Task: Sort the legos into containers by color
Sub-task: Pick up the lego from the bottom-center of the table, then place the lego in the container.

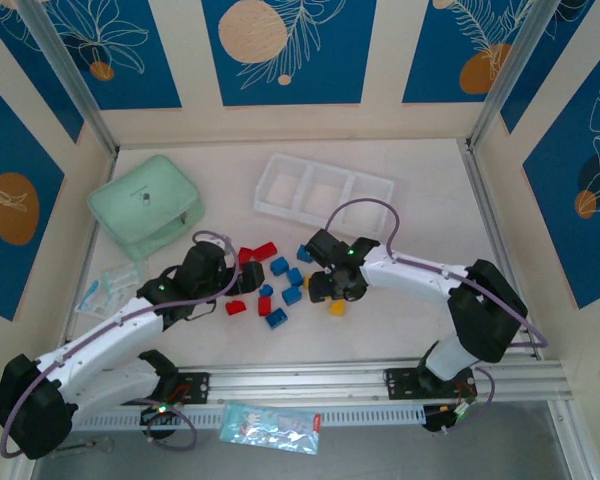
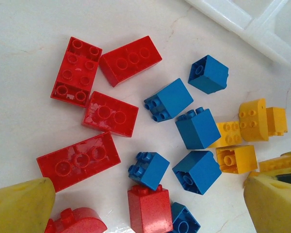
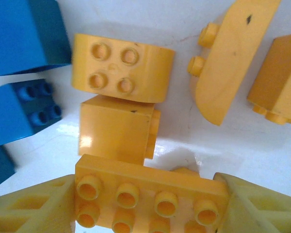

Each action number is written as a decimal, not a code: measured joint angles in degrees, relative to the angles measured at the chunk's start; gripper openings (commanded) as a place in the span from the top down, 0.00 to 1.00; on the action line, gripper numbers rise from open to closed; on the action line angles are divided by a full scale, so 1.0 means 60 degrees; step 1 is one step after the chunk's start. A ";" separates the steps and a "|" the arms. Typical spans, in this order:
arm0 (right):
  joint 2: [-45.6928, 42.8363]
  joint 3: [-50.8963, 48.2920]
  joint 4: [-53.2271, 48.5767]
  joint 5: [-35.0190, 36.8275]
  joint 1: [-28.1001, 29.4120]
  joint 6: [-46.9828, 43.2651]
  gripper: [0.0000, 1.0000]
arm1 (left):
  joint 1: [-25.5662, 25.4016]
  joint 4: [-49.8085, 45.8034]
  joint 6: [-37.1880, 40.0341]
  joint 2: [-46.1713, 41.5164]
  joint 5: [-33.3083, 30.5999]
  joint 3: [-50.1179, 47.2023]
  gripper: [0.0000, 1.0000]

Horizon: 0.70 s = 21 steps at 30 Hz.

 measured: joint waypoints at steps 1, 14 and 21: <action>-0.0138 0.0087 -0.0084 0.0011 -0.0011 -0.0033 0.36 | 0.0000 -0.0011 0.0004 0.0000 0.0000 0.0029 0.01; 0.0291 0.2922 -0.0419 0.0193 -0.0648 -0.1133 0.35 | 0.0612 -0.0856 0.0659 0.0007 -0.0368 0.1494 0.01; 0.2335 0.4947 0.0135 0.0186 -0.1249 -0.1865 0.35 | 0.1781 -0.1031 0.0685 0.0397 -0.0299 0.1840 0.01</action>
